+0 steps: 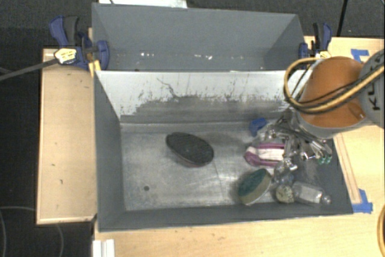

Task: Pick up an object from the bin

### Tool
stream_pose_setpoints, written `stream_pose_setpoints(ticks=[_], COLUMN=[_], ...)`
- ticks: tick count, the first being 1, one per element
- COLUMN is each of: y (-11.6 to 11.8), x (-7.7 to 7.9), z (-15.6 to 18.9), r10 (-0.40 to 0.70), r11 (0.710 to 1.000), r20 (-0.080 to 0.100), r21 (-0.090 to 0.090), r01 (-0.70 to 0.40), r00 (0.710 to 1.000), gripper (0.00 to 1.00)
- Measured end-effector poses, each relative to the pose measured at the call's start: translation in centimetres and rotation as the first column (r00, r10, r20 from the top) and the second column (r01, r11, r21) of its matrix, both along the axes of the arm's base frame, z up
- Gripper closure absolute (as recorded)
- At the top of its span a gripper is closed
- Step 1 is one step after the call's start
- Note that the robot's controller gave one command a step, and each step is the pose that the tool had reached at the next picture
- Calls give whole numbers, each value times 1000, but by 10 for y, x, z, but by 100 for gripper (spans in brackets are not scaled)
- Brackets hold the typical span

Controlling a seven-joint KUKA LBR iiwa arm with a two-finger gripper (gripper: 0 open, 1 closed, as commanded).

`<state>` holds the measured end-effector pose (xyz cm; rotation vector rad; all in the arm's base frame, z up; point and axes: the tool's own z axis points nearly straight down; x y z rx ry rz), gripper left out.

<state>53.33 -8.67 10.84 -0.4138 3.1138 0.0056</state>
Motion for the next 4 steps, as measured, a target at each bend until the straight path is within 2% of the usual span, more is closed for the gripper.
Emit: stream_pose_setpoints(ticks=[1,2,3,4], y=[-61,5,2,2], x=[41,-2,1,3], z=[-37,-36,-34,17], r10=[126,34,34,34], r11=[992,999,999,999], r20=[6,9,15,7], r21=[-4,-2,-4,-4], r01=[-126,-34,-33,-34], r00=[992,999,999,999], gripper=[0,0,100,100])
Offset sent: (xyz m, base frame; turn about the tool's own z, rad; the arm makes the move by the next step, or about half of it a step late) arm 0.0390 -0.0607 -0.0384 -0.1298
